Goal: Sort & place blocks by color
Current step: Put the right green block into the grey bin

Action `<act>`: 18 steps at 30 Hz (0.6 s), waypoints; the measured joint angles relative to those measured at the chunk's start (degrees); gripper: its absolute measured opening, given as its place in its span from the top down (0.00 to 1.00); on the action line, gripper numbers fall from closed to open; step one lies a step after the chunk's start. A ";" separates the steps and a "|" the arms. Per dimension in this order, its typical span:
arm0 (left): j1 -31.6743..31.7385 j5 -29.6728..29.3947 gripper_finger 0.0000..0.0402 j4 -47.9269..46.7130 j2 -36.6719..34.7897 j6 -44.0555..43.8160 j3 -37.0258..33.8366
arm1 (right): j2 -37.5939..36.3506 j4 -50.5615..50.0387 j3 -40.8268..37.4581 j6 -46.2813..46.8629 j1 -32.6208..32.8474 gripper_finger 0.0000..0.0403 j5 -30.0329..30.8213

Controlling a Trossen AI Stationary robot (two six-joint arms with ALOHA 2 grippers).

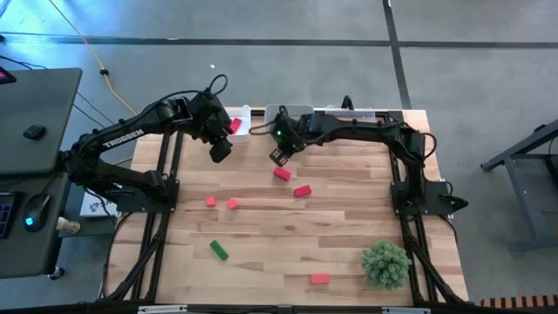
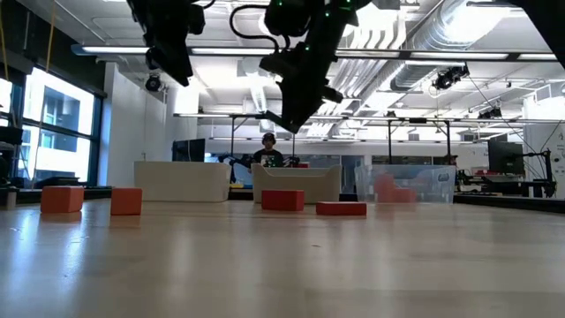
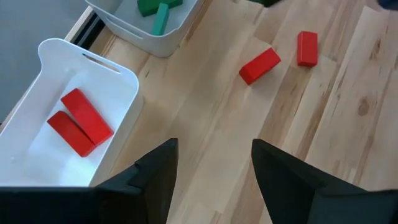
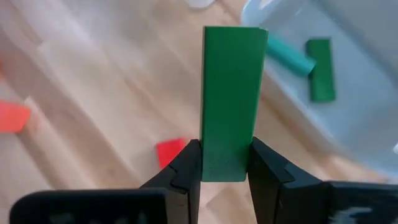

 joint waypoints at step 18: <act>0.00 0.00 0.51 0.00 0.00 -10.91 0.00 | 0.00 12.29 0.00 -20.34 -13.27 0.81 -5.25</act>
